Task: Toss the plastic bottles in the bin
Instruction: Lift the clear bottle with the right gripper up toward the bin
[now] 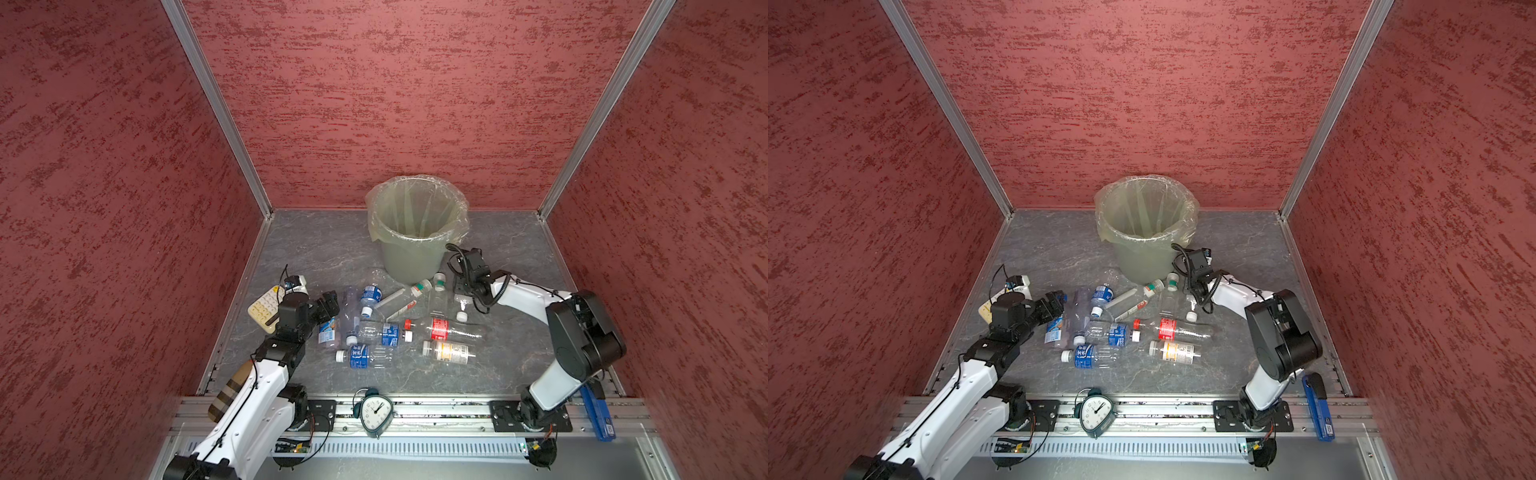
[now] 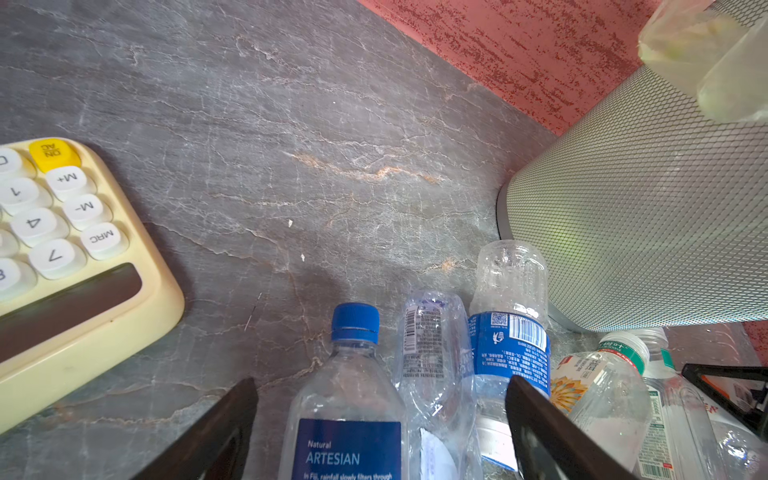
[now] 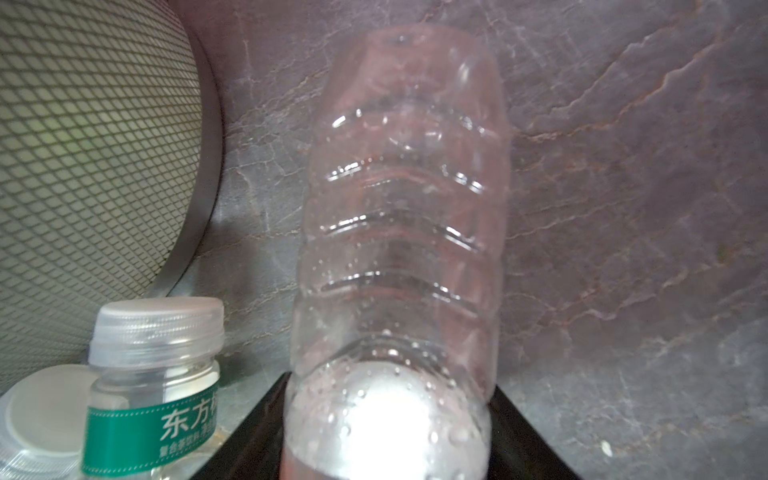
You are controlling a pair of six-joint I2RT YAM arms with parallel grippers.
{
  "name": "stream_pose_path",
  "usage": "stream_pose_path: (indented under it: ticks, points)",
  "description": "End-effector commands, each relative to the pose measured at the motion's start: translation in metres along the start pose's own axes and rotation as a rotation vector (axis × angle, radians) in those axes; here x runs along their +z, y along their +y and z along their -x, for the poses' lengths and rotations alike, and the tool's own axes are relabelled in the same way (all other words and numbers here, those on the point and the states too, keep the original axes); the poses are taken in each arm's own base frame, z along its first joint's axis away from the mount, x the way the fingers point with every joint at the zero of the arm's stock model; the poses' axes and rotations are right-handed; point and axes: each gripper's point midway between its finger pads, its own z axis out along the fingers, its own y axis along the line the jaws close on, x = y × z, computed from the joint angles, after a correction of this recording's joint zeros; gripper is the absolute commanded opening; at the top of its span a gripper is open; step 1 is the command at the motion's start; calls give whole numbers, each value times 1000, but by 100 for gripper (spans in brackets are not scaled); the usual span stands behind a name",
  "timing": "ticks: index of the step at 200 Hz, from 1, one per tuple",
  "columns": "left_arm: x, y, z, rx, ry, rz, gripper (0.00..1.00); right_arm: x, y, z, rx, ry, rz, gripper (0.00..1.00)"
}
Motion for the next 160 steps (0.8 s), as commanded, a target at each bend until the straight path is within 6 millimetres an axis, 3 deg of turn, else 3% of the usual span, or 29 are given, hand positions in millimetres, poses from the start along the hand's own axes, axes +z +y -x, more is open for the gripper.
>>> stream_pose_path:
  ticks: [1,22,54,126,160]
  points:
    - [0,-2,6,-10,-22,-12,94,3,-5,-3,-27,15,-50,66]
    - [0,-2,6,-10,-20,-15,94,4,-6,-6,-26,20,-51,66]
    - [1,-3,6,-11,-20,-16,94,-3,-10,-3,-15,-5,-54,56]
    - [1,-5,6,-2,-20,-30,93,-47,-35,10,10,-142,-91,53]
    - [0,-7,6,3,-22,-46,93,-78,-39,23,27,-236,-58,52]
